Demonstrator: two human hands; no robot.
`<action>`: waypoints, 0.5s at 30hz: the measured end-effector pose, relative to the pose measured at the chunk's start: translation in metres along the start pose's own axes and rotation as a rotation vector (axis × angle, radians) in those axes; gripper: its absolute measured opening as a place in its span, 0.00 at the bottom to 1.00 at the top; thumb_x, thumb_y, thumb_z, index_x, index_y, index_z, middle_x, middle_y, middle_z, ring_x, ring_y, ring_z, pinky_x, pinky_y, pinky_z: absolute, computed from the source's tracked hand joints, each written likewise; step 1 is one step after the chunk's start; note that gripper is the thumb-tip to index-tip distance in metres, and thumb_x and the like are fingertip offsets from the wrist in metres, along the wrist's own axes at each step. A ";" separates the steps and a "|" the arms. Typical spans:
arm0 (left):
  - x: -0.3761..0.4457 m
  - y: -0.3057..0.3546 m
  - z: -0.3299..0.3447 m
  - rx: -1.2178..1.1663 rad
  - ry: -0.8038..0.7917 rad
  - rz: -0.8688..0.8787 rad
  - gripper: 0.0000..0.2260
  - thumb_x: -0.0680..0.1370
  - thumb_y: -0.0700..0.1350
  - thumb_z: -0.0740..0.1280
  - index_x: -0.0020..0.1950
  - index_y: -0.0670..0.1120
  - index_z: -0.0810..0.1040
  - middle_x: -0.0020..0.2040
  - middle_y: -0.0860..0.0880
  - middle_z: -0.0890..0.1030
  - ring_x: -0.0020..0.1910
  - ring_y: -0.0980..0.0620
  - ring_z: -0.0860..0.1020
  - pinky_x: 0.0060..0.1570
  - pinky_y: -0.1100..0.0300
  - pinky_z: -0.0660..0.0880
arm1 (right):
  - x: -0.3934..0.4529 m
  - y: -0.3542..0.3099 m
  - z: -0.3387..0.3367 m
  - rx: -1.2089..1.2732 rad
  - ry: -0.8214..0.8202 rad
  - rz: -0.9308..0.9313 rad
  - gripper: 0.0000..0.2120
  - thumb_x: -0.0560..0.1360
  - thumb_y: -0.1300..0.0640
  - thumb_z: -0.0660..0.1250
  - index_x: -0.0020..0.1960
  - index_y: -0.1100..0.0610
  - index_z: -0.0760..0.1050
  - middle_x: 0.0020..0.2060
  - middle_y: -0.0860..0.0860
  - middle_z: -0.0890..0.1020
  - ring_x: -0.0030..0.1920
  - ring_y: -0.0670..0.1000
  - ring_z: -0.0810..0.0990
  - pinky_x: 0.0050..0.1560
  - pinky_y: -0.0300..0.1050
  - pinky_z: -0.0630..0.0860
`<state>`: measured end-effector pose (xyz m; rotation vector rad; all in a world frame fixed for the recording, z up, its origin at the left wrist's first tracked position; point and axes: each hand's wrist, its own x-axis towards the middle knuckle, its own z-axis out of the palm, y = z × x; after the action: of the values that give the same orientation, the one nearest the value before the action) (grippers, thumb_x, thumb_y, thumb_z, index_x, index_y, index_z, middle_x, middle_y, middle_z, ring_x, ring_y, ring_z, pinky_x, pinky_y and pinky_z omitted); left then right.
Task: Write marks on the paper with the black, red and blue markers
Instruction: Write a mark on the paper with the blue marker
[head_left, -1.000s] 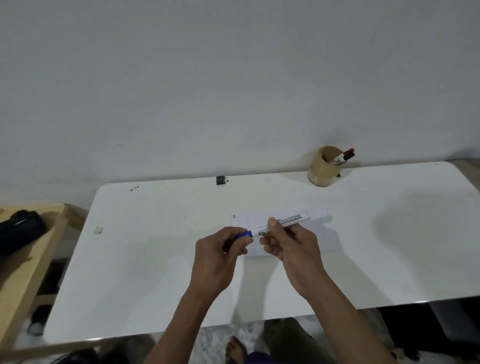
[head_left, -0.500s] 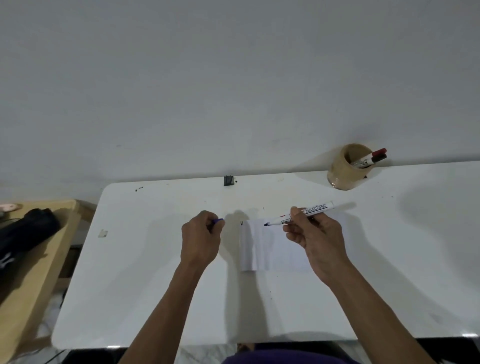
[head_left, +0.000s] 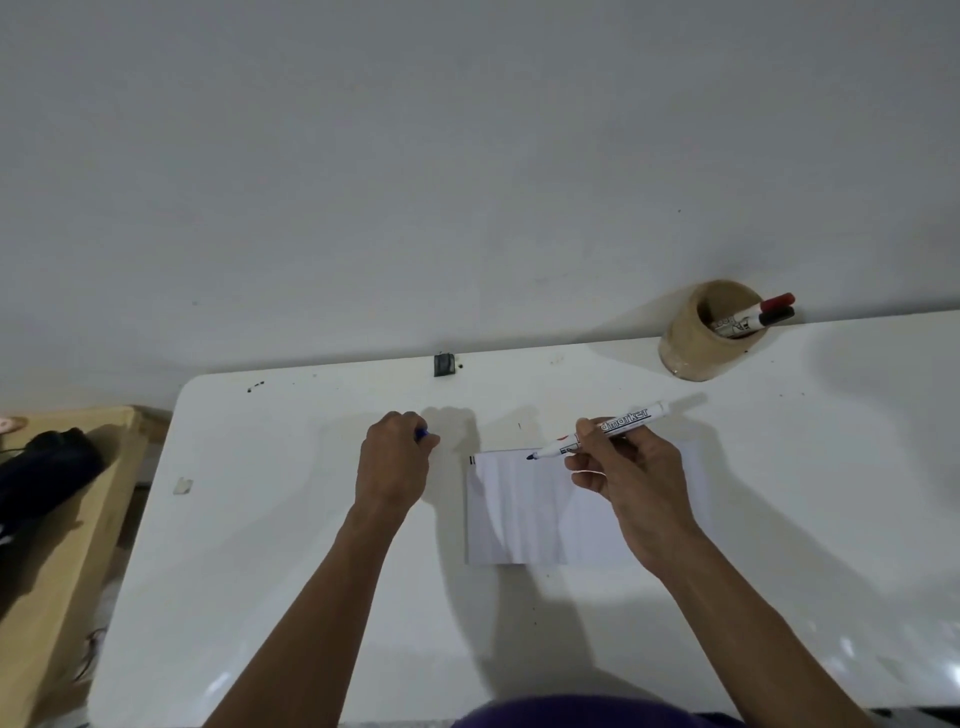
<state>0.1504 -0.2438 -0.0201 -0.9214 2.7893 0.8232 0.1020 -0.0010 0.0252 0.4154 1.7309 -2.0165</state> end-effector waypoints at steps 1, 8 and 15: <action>-0.001 0.001 -0.001 0.001 -0.007 -0.014 0.08 0.77 0.43 0.70 0.52 0.39 0.80 0.49 0.42 0.81 0.48 0.41 0.80 0.44 0.55 0.73 | 0.000 0.000 0.000 -0.004 -0.002 -0.001 0.04 0.78 0.58 0.72 0.48 0.60 0.82 0.37 0.52 0.87 0.39 0.53 0.85 0.41 0.46 0.81; -0.055 0.005 -0.011 -0.176 0.237 -0.080 0.23 0.77 0.55 0.68 0.70 0.52 0.68 0.58 0.50 0.77 0.58 0.48 0.77 0.50 0.52 0.75 | -0.011 0.007 -0.001 0.035 -0.010 -0.020 0.04 0.80 0.58 0.69 0.49 0.58 0.77 0.40 0.54 0.87 0.40 0.56 0.88 0.40 0.47 0.82; -0.102 -0.024 0.045 0.105 0.113 0.311 0.20 0.81 0.55 0.60 0.71 0.51 0.70 0.69 0.47 0.75 0.69 0.45 0.73 0.68 0.45 0.69 | -0.023 0.031 0.003 -0.095 -0.028 -0.153 0.10 0.73 0.68 0.76 0.45 0.59 0.76 0.36 0.55 0.86 0.39 0.58 0.89 0.38 0.45 0.83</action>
<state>0.2438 -0.1828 -0.0447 -0.5417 3.0899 0.6673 0.1377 -0.0046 0.0113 0.2289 1.8831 -2.0231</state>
